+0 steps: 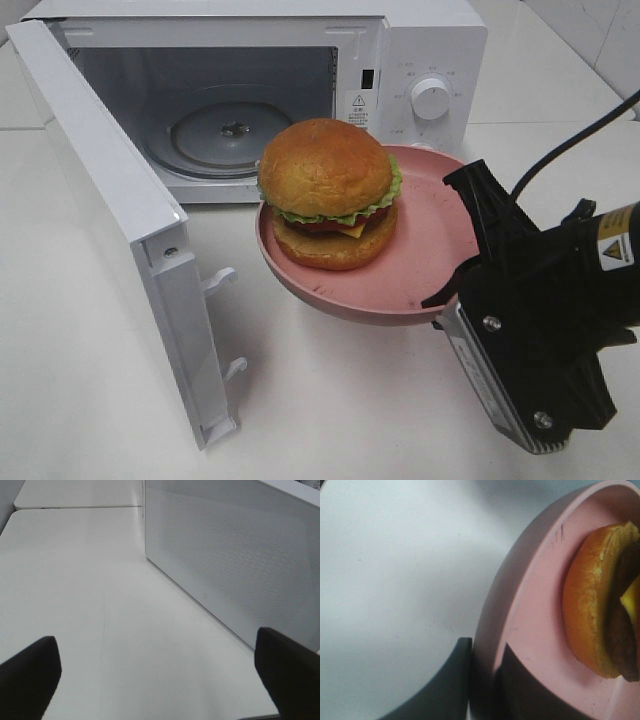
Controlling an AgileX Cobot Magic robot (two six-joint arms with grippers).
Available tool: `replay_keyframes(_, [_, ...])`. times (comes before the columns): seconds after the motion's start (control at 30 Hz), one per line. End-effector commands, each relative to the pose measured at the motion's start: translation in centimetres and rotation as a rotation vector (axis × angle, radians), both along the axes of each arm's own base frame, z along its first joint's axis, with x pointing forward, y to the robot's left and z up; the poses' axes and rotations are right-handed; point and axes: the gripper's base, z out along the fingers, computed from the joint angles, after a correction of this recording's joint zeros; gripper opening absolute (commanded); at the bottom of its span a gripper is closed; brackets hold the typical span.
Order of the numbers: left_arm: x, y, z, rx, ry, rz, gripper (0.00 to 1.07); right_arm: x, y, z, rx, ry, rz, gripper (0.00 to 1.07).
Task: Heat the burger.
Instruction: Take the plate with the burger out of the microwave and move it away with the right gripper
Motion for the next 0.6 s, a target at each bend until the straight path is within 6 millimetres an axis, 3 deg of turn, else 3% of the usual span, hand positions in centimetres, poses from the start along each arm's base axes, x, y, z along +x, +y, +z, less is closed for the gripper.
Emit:
replay_keyframes(0.03, [-0.2,0.0,0.0,0.0,-0.025,0.005,1.01,-0.8,-0.6,1.0,0.056,-0.058,-0.01,0.01])
replay_keyframes(0.6, [-0.2,0.0,0.0,0.0,-0.025,0.005,1.01,-4.1,-4.0,2.5,0.028,-0.048,-0.095,0.01])
